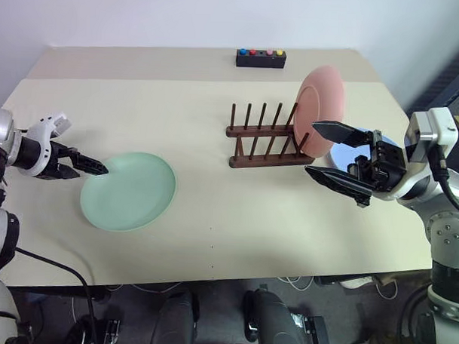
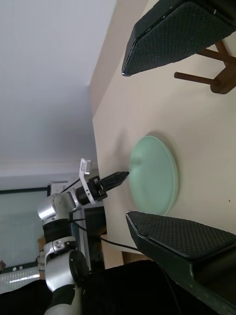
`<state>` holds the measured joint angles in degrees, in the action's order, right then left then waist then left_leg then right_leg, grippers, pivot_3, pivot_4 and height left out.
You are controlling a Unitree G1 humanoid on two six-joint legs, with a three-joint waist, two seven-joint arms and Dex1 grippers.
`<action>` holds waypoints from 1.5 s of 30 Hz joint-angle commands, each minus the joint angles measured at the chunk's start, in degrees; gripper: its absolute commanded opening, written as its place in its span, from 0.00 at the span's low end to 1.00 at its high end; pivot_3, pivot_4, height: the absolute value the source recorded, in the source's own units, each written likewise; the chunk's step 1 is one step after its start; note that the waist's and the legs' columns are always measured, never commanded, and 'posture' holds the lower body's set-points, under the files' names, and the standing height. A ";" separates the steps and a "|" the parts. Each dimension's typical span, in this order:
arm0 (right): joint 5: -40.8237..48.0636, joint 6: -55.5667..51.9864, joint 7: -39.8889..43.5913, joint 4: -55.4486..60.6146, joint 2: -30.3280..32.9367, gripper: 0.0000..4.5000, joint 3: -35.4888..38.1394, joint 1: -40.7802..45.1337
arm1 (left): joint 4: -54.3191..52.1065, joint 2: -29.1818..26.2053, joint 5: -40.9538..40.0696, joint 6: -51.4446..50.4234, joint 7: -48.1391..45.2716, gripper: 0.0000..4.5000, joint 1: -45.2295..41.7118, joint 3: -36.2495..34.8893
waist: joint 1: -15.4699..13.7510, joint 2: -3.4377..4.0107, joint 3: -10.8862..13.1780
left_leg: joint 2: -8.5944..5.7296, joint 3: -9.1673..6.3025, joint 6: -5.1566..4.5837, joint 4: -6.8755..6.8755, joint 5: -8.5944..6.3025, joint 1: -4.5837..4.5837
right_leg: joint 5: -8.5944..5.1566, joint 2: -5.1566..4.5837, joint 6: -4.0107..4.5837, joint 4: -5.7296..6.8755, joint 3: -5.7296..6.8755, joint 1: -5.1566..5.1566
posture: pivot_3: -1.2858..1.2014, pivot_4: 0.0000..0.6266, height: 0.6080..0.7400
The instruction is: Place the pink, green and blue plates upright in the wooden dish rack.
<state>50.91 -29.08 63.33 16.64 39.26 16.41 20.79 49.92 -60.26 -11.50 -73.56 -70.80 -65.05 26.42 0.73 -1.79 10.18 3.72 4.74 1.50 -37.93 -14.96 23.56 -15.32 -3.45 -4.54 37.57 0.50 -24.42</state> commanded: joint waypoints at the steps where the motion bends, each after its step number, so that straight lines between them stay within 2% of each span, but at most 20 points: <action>1: 1.24 0.87 -0.43 2.02 0.62 1.00 1.99 0.12 | 3.51 0.30 3.91 1.34 -3.62 1.00 -3.73 2.29 | -0.10 -0.01 0.00 | 0.00 0.00 0.00 -0.01 0.00 0.01 | 0.00 0.00 0.00 0.00 0.00 0.00 | 0.52 0.24 1.00; 12: 0.87 0.88 -0.30 -0.06 0.93 1.00 1.83 1.57 | 11.13 3.44 10.21 1.45 -10.58 1.00 -7.21 4.62 | 0.02 -0.03 0.02 | 0.00 -0.03 -0.01 -0.03 0.00 0.04 | 0.00 -0.01 0.00 0.01 0.00 -0.02 | 0.52 0.24 1.00; 20: 0.59 0.94 -0.33 -0.23 1.01 1.00 1.71 1.66 | 13.03 4.59 12.74 5.13 -9.49 1.00 -6.34 2.62 | -0.04 -0.03 0.02 | 0.00 -0.03 -0.01 -0.04 0.00 0.05 | 0.00 -0.03 -0.01 0.01 0.00 -0.02 | 0.52 0.24 1.00; 36: -0.60 1.65 -0.30 -0.84 1.00 1.00 1.15 1.67 | 12.34 6.29 12.38 3.63 -6.44 1.00 -2.85 -2.27 | 0.02 -0.03 0.01 | -0.01 -0.03 -0.01 -0.06 0.00 0.05 | 0.00 -0.03 -0.01 0.04 0.00 -0.02 | 0.52 0.24 1.00; 39: -0.61 1.70 -0.25 -0.92 1.11 1.00 1.25 1.68 | 12.24 6.46 12.05 3.10 -4.97 0.81 -2.20 -3.84 | -0.02 -0.03 0.01 | 0.00 -0.04 -0.01 -0.06 0.00 0.05 | 0.00 -0.03 -0.01 0.07 0.00 -0.02 | 0.52 0.24 1.00; 45: -0.81 1.81 -0.20 -1.19 1.14 1.00 1.28 1.63 | 11.65 6.41 11.76 2.32 -4.68 0.15 -0.72 -5.23 | -0.01 -0.03 0.02 | -0.01 -0.03 -0.01 -0.08 0.00 0.04 | 0.00 -0.04 -0.01 0.09 0.00 -0.02 | 0.52 0.24 1.00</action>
<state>49.90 -28.27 63.01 14.85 39.54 16.61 21.36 62.47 -53.33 0.49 -70.92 -75.61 -65.11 22.58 0.72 -1.82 10.19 3.71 4.70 1.49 -38.01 -14.97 23.61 -15.32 -3.49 -4.56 37.66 0.51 -24.44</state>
